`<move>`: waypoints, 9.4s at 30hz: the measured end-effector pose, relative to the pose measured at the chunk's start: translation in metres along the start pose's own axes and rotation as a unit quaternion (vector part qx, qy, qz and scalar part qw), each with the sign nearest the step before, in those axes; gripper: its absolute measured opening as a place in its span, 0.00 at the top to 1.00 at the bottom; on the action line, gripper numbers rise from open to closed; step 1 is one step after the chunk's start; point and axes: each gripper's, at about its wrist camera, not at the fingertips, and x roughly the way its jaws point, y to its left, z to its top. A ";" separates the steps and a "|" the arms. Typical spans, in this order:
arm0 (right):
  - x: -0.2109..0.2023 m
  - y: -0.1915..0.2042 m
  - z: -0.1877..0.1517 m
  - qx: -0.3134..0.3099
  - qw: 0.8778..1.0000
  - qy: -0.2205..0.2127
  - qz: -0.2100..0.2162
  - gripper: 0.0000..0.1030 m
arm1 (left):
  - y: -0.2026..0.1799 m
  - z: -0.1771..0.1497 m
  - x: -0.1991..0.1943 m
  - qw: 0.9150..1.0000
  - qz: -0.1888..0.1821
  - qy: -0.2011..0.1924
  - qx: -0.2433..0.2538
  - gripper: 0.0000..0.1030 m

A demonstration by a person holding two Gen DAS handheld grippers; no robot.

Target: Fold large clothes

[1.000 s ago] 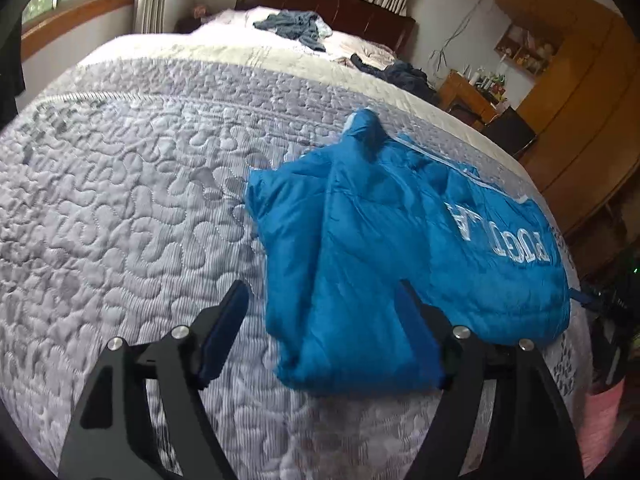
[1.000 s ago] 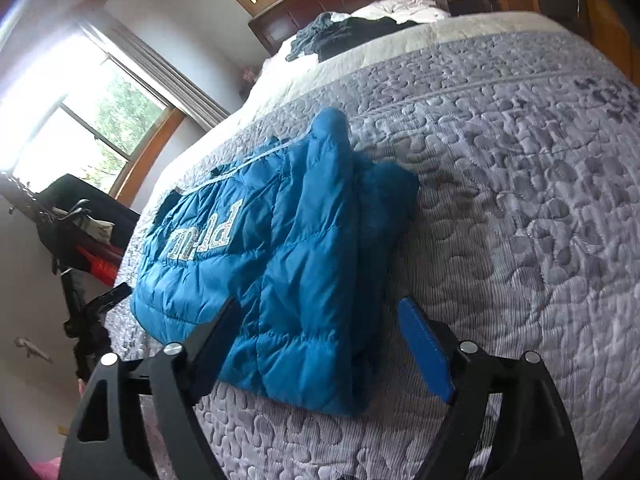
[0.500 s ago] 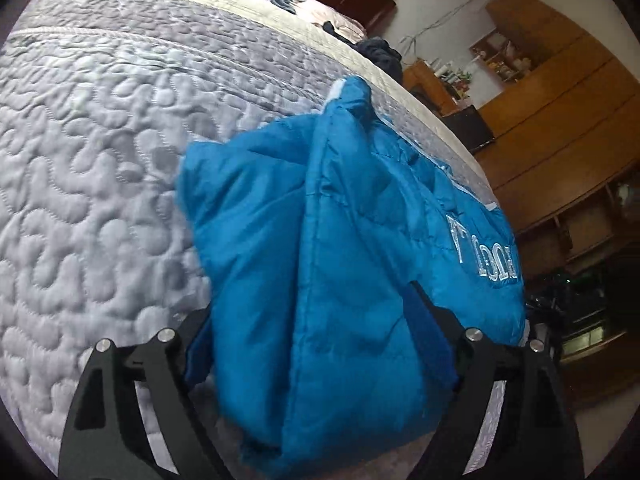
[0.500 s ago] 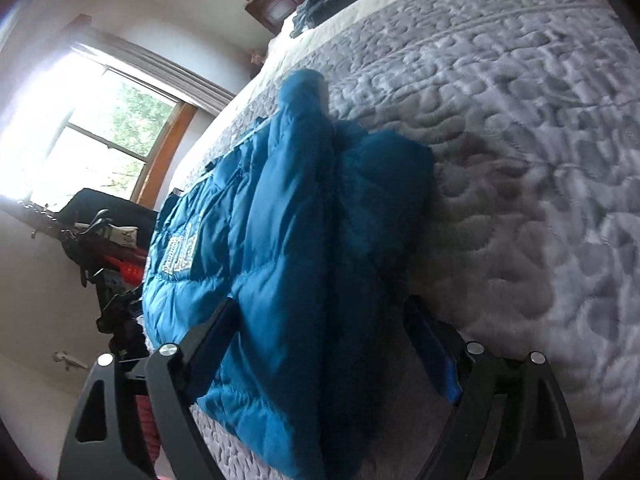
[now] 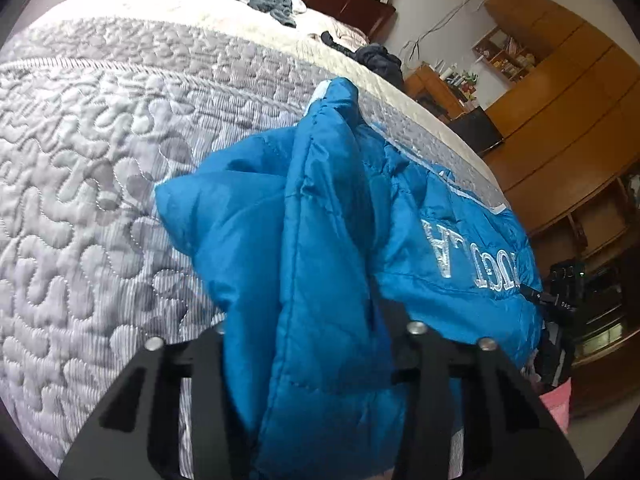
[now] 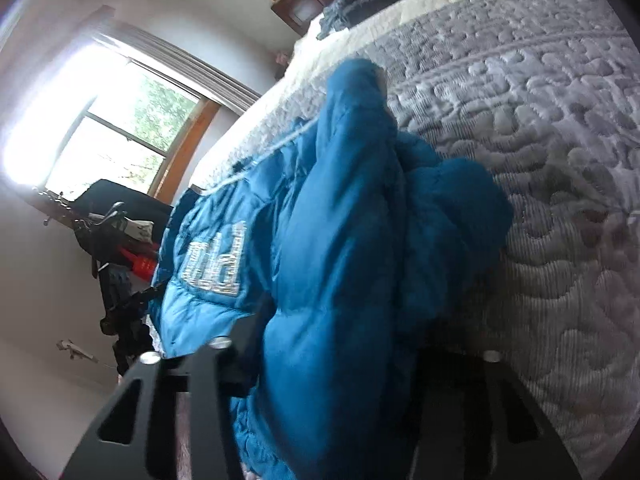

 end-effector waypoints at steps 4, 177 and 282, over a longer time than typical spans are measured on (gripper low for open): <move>-0.014 0.011 -0.002 -0.013 1.000 -0.011 0.002 0.67 | -0.003 -0.002 -0.013 1.000 -0.007 -0.009 -0.005 0.74; -0.054 0.296 -0.152 -0.276 0.942 0.072 -0.177 0.71 | -0.079 -0.203 -0.148 0.984 0.029 -0.095 0.149 0.31; 0.017 0.234 -0.205 -0.220 0.967 0.068 -0.112 0.18 | 0.040 -0.145 -0.107 0.985 -0.168 -0.046 0.012 0.79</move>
